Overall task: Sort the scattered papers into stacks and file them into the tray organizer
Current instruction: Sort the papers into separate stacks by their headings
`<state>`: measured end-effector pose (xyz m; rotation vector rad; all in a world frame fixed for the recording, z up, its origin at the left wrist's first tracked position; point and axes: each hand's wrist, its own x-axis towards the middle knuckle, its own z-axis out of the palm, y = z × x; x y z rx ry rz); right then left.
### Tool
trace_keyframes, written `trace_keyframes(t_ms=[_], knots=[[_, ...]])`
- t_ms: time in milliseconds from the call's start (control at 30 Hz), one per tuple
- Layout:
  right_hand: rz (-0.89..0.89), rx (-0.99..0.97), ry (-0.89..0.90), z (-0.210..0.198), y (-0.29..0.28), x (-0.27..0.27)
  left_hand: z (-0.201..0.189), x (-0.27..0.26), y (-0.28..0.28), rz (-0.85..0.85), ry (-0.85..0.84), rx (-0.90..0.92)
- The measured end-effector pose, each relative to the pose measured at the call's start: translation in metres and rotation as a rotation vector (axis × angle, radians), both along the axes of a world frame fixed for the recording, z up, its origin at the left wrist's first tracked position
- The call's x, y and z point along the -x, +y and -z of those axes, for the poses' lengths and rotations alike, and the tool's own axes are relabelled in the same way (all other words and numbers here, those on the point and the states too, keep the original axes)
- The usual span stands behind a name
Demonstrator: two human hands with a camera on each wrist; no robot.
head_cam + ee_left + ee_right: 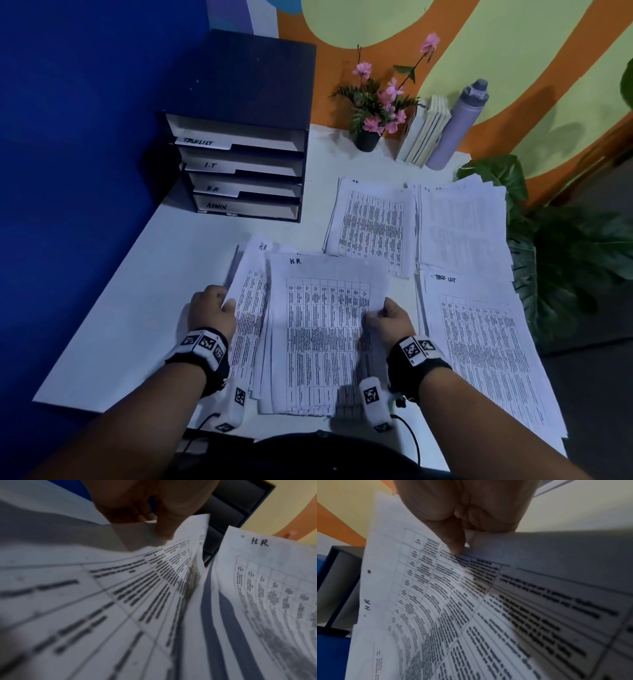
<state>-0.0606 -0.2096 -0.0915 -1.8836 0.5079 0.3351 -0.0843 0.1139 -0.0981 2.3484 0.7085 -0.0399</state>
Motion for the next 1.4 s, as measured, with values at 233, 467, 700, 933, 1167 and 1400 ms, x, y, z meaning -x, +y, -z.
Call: trace_keyframes(t_ms=[233, 467, 700, 933, 1167, 1400], knots=[[-0.002, -0.138, 0.007, -0.009, 0.01, 0.0, -0.027, 0.005, -0.009, -0.101, -0.153, 0.128], [-0.004, -0.221, 0.019, -0.01, 0.016, 0.002, -0.028, 0.001, -0.018, -0.174, -0.099, 0.353], [0.063, -0.19, -0.047, -0.011, 0.016, 0.0, -0.02, 0.004, -0.024, -0.153, -0.103, 0.548], [0.072, -0.089, -0.095, -0.004, 0.0, -0.006, -0.015, 0.002, -0.019, -0.172, -0.109, 0.457], [-0.006, -0.17, -0.064, -0.014, 0.0, 0.003, -0.014, -0.001, -0.019, -0.161, -0.093, 0.421], [0.029, -0.191, -0.026, -0.014, 0.007, -0.001, -0.019, 0.0, -0.022, -0.128, -0.127, 0.558]])
